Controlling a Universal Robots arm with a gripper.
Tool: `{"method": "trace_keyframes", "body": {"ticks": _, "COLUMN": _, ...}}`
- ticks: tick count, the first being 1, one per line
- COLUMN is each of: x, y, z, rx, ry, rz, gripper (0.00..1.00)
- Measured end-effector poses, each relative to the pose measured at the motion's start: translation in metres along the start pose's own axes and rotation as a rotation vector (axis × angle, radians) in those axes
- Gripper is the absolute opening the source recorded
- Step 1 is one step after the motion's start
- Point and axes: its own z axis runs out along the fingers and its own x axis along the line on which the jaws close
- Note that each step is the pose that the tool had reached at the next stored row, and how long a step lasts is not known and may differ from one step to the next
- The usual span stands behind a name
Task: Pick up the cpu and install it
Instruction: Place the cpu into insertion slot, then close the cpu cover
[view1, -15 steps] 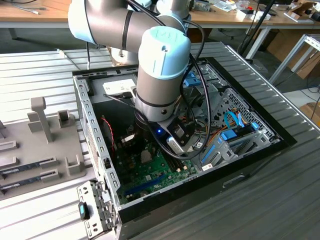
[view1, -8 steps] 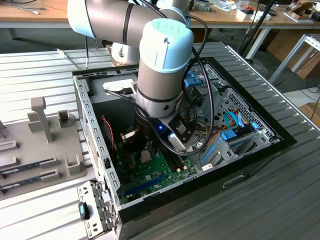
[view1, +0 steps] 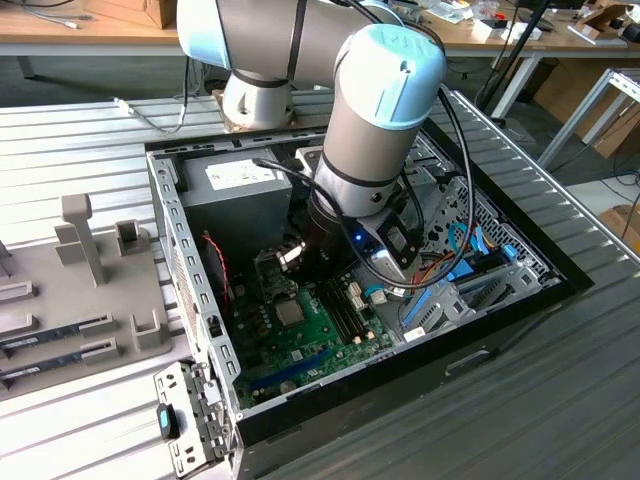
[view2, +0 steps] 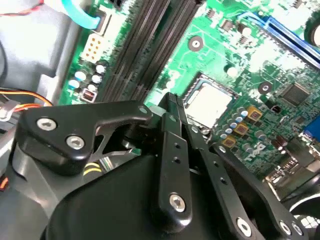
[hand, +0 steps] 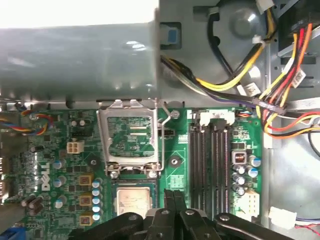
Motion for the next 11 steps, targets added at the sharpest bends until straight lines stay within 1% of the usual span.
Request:
{"method": "trace_keyframes", "body": {"ticks": 1, "x": -0.0022, "y": -0.0001, "z": 0.0, "rx": -0.0019, "ry": 0.0023, "rz": 0.0, "gripper": 0.11}}
{"method": "trace_keyframes", "body": {"ticks": 2, "x": -0.0027, "y": -0.0001, "z": 0.0, "rx": -0.0023, "ry": 0.0027, "rz": 0.0, "gripper": 0.11}}
{"method": "trace_keyframes", "body": {"ticks": 8, "x": -0.0028, "y": 0.0, "z": 0.0, "rx": -0.0028, "ry": 0.0027, "rz": 0.0, "gripper": 0.11}}
{"method": "trace_keyframes", "body": {"ticks": 9, "x": -0.0029, "y": -0.0001, "z": -0.0002, "rx": -0.01, "ry": 0.0029, "rz": 0.0, "gripper": 0.11}}
{"method": "trace_keyframes", "body": {"ticks": 10, "x": -0.0029, "y": 0.0, "z": 0.0, "rx": -0.0274, "ry": 0.0026, "rz": 0.0, "gripper": 0.11}}
{"method": "trace_keyframes", "body": {"ticks": 11, "x": -0.003, "y": -0.0001, "z": 0.0, "rx": -0.0492, "ry": 0.0028, "rz": -0.001, "gripper": 0.11}}
